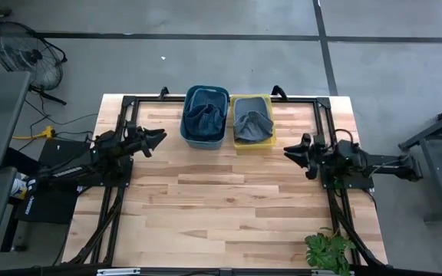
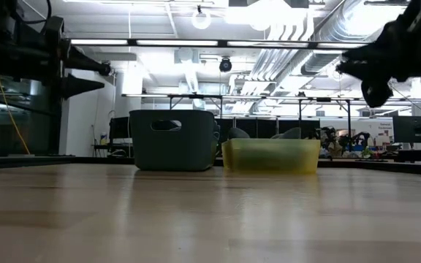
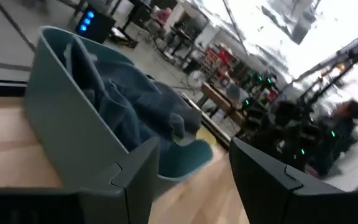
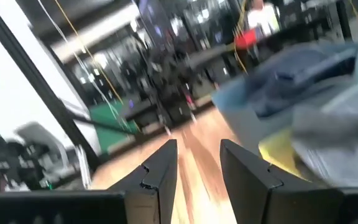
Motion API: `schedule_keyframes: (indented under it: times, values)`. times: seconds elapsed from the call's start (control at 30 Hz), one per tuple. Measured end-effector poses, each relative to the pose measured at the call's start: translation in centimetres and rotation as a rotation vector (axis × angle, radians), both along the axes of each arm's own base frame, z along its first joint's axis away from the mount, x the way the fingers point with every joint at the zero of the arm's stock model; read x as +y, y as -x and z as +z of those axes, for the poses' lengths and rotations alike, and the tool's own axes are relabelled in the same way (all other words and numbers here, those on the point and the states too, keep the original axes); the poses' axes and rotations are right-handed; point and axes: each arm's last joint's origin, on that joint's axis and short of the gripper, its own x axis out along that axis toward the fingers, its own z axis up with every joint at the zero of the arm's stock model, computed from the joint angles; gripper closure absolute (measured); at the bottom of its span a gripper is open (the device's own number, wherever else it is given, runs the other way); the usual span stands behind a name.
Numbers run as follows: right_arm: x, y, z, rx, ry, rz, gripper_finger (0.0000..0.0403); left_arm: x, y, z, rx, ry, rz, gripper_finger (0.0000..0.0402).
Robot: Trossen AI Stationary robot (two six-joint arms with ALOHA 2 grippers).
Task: Pick & Place hat
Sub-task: Return to Home Position
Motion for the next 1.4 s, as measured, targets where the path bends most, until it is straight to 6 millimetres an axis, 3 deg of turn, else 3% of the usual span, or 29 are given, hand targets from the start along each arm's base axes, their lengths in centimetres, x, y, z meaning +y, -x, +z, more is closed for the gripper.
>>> schedule_keyframes:
  times: [0.2,0.33,1.4]
  values:
    - [0.08,-0.05,-0.78,0.085,-0.012,0.022,0.0286,-0.02,-0.02,-0.41,0.143,-0.185,-0.004,0.0208]
    - [0.08,-0.05,-0.81,0.101,0.088,0.018,0.0286,-0.01,-0.02,-0.38,0.204,-0.309,0.000,0.0208]
    - [0.07,-0.05,-0.75,0.097,0.115,0.016,0.0286,-0.01,-0.01,-0.37,0.204,-0.309,0.002,0.0208]
